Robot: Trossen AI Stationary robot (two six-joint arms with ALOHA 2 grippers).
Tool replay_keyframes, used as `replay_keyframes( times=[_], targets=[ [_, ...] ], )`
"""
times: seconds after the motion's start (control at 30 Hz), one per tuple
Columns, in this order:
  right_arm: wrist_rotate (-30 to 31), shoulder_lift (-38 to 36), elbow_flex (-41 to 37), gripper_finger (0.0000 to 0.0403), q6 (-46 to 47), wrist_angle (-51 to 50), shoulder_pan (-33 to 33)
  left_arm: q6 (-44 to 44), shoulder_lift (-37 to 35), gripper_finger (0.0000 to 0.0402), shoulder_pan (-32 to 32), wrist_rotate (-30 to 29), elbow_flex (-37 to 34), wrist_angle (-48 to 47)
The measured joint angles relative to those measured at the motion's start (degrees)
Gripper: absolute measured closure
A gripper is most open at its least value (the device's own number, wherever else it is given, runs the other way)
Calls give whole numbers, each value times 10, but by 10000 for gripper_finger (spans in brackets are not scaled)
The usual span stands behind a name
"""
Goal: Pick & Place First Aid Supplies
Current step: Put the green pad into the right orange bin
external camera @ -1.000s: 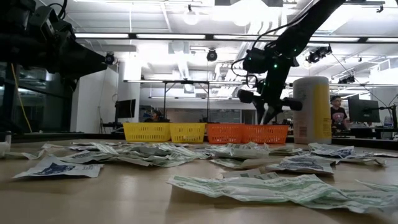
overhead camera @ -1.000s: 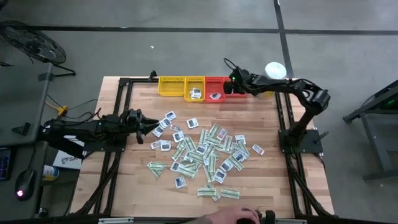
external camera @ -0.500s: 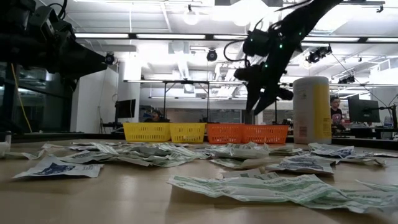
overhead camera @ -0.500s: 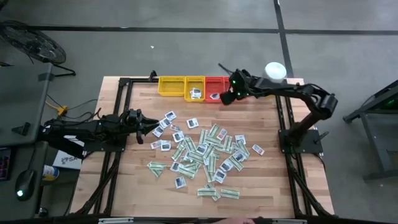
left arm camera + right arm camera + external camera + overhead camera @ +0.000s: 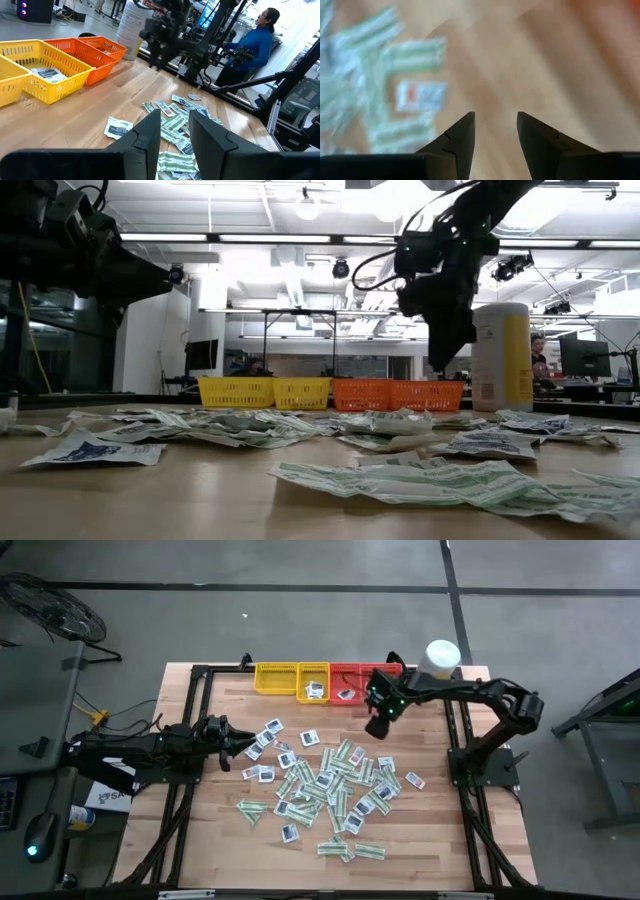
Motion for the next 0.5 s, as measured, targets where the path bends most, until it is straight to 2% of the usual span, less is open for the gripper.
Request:
replay_keyframes(
  times=[0.13, 0.2, 0.5],
  targets=[
    [-85, 0, 0, 263, -111, -30, 8, 0, 0, 300, 0, 0, 0, 0],
    [-109, 1, 0, 263, -172, -54, 12, 0, 0, 300, 0, 0, 0, 0],
    [-127, 42, 0, 263, -393, -145, 27, 0, 0, 300, 0, 0, 0, 0]
  ],
)
